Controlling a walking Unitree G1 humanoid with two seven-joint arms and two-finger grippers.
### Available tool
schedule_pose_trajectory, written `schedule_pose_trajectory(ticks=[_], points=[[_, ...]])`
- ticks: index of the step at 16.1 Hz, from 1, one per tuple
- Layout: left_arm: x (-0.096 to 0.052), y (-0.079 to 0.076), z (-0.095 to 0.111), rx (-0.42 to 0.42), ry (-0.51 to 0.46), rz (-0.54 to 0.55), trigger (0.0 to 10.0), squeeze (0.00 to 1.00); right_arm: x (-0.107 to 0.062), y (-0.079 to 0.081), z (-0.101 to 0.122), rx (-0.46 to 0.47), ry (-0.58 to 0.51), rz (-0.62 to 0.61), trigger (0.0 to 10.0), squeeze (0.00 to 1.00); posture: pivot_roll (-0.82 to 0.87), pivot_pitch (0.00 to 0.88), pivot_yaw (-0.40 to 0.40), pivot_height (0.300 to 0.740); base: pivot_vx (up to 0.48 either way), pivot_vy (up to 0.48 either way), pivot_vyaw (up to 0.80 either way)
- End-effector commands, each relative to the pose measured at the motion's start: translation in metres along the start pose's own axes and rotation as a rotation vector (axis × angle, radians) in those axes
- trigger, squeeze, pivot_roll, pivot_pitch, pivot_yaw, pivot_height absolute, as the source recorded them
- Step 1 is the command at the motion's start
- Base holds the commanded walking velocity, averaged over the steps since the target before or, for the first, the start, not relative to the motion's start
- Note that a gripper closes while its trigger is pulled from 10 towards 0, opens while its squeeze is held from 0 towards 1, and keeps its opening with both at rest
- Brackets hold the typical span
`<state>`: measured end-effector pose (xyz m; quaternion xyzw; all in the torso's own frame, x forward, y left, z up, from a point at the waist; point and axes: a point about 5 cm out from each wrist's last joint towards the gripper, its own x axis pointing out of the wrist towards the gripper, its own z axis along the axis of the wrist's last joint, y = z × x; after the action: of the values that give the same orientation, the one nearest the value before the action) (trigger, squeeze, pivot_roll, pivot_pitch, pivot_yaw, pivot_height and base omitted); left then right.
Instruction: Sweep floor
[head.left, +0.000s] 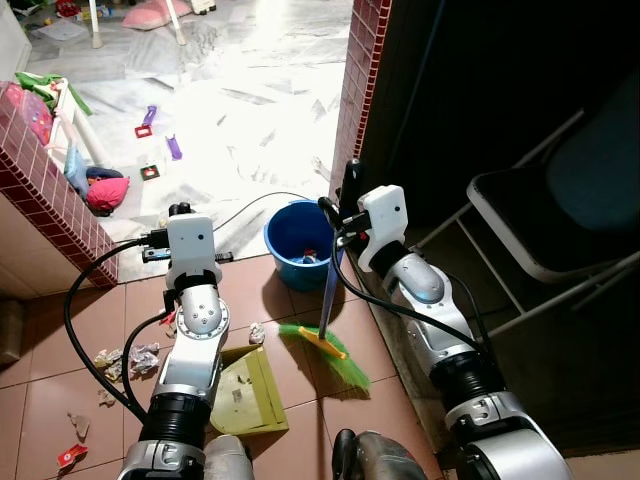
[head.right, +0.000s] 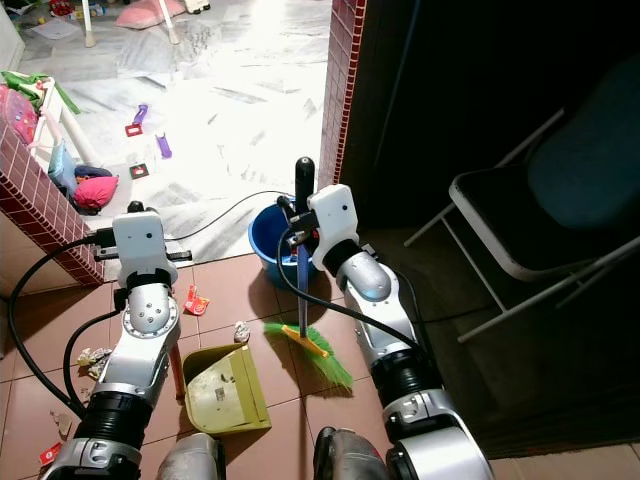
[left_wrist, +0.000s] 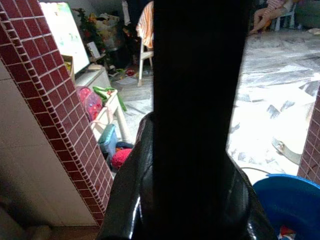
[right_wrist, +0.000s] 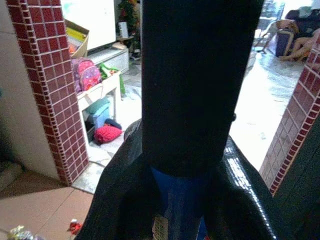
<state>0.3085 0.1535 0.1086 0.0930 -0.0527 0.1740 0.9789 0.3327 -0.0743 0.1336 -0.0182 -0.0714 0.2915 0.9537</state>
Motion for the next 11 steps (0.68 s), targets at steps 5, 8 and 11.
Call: schedule_pose_trajectory(ticks=[5, 8, 11], points=[[0.008, 0.019, 0.003, 0.045, -0.022, 0.069, 10.0, 0.0, -0.006, -0.016, -0.003, -0.02, 0.033, -0.089, 10.0, 0.0, -0.01, 0.078, -0.018, 0.74, 0.0, 0.0, 0.0], [-0.001, 0.012, 0.002, -0.019, 0.014, -0.032, 10.0, 0.0, -0.019, -0.031, -0.011, 0.094, 0.071, -0.263, 10.0, 0.0, -0.01, 0.083, -0.02, 0.74, 0.0, 0.0, 0.0], [-0.008, 0.007, 0.005, -0.062, 0.006, -0.106, 10.0, 0.0, -0.026, -0.05, -0.01, 0.108, 0.104, -0.367, 10.0, 0.0, -0.01, 0.097, -0.015, 0.74, 0.0, 0.0, 0.0]])
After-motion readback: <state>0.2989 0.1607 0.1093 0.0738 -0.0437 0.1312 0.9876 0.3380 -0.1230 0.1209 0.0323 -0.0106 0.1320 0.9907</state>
